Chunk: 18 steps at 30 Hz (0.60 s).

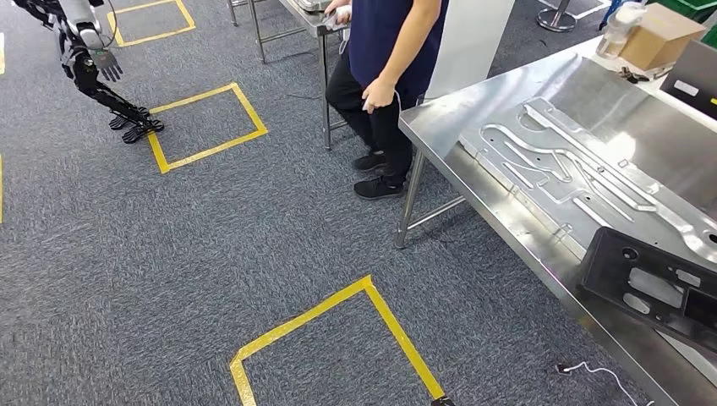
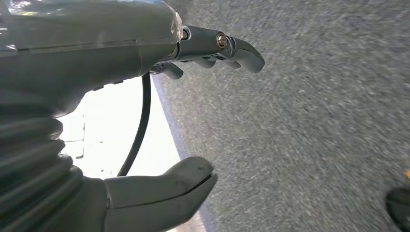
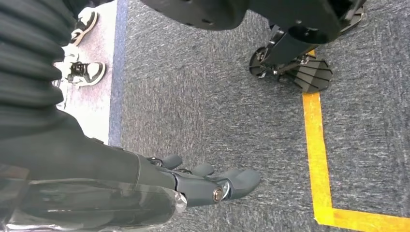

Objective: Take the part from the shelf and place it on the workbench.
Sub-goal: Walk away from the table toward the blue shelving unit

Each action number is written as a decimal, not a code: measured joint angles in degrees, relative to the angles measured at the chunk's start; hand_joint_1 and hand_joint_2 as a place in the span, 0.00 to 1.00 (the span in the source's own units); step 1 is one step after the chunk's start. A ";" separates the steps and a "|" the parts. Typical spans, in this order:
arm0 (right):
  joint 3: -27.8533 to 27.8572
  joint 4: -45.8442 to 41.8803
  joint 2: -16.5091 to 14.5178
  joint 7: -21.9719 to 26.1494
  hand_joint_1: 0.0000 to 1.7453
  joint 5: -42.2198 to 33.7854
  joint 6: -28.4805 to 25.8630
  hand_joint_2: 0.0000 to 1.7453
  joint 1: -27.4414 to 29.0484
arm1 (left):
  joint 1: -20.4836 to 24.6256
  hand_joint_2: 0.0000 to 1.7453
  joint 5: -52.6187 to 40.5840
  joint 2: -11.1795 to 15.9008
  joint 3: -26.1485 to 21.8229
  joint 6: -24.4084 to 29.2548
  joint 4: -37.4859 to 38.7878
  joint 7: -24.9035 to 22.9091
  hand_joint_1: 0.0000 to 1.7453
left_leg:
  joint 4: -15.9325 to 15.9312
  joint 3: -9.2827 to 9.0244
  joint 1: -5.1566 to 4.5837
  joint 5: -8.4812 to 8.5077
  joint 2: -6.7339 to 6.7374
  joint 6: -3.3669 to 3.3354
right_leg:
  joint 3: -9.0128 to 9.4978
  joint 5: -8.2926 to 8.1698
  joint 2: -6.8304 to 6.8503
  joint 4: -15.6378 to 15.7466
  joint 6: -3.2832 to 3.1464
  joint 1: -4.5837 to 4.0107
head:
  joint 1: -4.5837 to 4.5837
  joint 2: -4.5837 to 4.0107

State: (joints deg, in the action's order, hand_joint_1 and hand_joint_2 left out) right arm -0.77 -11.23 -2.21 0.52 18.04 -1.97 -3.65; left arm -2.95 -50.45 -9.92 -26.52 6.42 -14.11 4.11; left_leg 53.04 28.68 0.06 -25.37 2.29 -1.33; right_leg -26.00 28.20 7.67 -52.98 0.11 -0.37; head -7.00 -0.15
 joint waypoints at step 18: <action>-0.04 0.15 0.69 1.15 0.00 1.63 0.53 0.00 0.74 | 1.23 1.00 3.20 1.81 -2.99 0.15 2.43 -0.64 0.00 | 2.35 1.53 0.11 -0.89 -3.95 -1.25 | -3.73 -0.72 -8.26 -2.85 0.65 0.96 | -0.01 0.00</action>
State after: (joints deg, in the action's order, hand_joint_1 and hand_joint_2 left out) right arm -0.81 -11.08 -1.52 1.67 19.67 -1.44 -2.91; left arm -1.72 -47.25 -8.11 -29.52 6.57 -11.68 3.48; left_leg 55.38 30.21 0.18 -26.26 -1.65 -2.58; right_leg -29.73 27.47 -0.60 -55.82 0.77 0.59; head -7.01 -0.15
